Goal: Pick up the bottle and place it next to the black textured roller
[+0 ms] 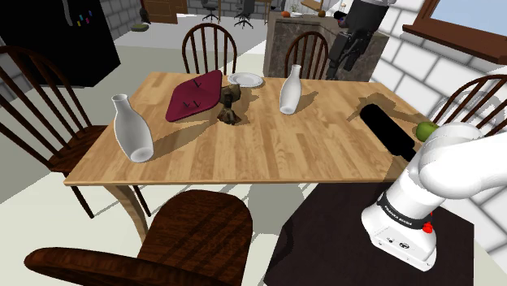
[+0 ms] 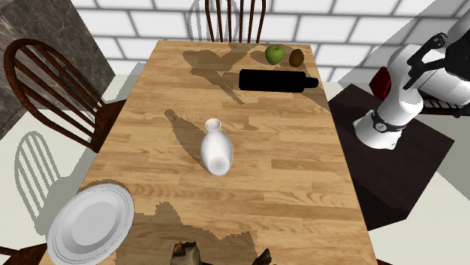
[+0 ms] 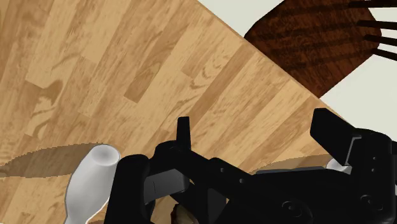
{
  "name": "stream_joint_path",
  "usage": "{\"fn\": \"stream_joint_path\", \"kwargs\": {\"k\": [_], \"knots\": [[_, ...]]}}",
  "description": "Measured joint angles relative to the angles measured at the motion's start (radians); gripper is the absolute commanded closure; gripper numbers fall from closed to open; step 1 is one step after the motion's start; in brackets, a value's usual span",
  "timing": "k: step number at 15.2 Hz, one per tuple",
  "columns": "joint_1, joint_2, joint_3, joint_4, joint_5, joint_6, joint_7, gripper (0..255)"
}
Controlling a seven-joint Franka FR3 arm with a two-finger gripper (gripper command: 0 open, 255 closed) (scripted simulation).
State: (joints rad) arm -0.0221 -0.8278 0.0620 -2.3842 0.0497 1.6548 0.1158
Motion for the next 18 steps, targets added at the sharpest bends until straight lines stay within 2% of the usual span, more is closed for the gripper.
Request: {"fn": "stream_joint_path", "kwargs": {"k": [4,9,18], "knots": [[-0.01,0.038,-0.027,-0.005,-0.017,0.043,-0.033,0],[-0.036,0.175,-0.101,0.03,-0.058,0.148,-0.124,0],[-0.067,0.464,-0.236,0.181,-0.081,0.292,-0.299,0]]}}
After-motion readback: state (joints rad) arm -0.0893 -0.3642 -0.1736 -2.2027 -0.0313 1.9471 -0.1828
